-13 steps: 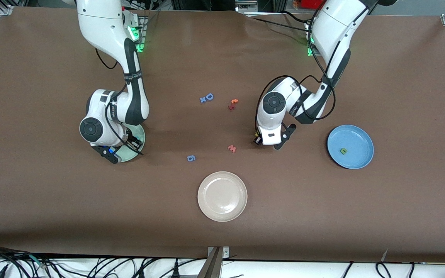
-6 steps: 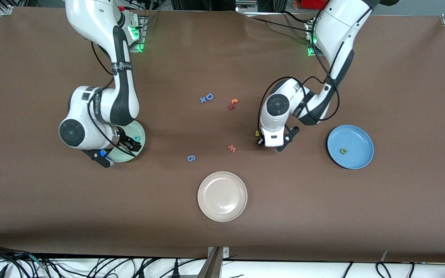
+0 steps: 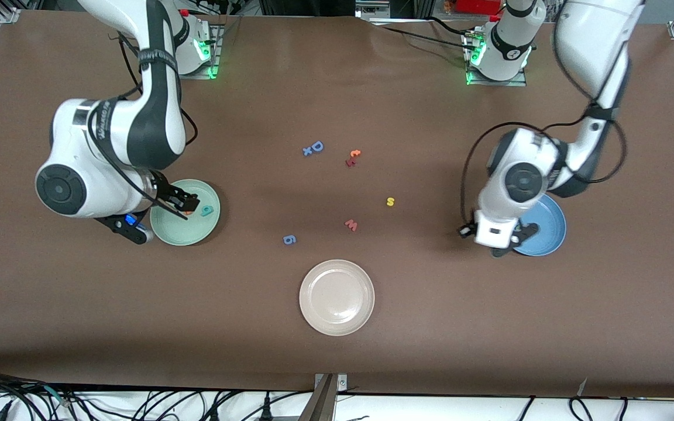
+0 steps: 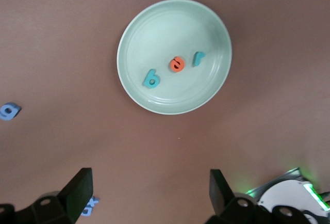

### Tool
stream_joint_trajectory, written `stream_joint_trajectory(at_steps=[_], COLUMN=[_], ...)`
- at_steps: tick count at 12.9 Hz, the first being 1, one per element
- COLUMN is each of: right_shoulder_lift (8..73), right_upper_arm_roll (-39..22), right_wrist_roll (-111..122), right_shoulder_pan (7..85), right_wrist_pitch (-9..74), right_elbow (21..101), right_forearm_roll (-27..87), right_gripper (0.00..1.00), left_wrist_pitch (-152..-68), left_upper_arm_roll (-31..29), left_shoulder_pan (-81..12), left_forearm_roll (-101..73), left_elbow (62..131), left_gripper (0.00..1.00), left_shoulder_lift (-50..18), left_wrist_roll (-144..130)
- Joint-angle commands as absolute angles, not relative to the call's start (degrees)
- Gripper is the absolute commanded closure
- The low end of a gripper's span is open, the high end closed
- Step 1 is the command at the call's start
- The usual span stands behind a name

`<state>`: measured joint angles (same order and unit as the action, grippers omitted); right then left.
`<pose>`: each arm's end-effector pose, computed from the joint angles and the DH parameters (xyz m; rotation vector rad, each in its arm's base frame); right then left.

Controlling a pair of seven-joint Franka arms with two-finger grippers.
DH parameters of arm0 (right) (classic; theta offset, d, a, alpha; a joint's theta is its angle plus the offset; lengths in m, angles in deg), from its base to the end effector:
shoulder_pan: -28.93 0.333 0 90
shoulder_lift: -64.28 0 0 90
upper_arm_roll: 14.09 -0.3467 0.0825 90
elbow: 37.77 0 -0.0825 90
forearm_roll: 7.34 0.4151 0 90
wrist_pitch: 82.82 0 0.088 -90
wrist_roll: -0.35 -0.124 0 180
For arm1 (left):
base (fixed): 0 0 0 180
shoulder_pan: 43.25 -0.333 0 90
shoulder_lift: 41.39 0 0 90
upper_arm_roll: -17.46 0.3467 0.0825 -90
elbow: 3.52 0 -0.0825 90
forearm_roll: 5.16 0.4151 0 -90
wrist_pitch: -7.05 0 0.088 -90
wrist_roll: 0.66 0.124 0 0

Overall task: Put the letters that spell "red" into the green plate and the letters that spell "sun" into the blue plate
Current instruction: 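Release the b on the green plate while the left gripper releases the c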

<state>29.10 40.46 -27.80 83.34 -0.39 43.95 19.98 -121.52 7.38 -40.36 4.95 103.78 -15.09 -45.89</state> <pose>0.6559 0.1819 0.4246 2.8986 -0.7571 -0.5016 0.6487 -0.1360 0.2537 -2.9739 -0.6999 0.0622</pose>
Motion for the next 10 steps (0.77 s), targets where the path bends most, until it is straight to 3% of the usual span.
stream_joint_trajectory(at_steps=[1,3,6,9,10], right_shoulder_lift=[36.39,41.05,46.95,54.75,57.66], right_upper_arm_roll=[34.81,25.26,10.38,0.02,-3.85], right_wrist_roll=[-27.25,-27.34,-27.08,-19.63,-15.25], right_shoulder_pan=[81.68,76.51,63.24,53.06,48.40], right_wrist_pitch=[-0.83,-0.21,1.28,7.94,10.84], right_elbow=[43.70,43.88,45.54,53.51,56.68], right_forearm_roll=[12.04,3.43,-0.91,-4.87,-5.05], right_gripper=[0.00,0.00,0.00,0.00,0.00], left_wrist_pitch=[-121.36,-121.45,-121.97,-123.38,-123.81], left_upper_arm_roll=[6.47,6.47,6.47,6.56,6.56], left_shoulder_pan=[-48.49,-52.28,-55.98,-57.13,-57.22], left_forearm_roll=[3.71,3.71,3.71,4.50,4.68], left_elbow=[105.82,105.91,105.91,106.08,106.00], left_gripper=[0.82,0.81,0.78,0.61,0.50], left_shoulder_lift=[-17.04,-16.61,-14.41,-11.86,-11.60], left_wrist_roll=[-24.74,-15.38,-6.74,-5.41,-5.41])
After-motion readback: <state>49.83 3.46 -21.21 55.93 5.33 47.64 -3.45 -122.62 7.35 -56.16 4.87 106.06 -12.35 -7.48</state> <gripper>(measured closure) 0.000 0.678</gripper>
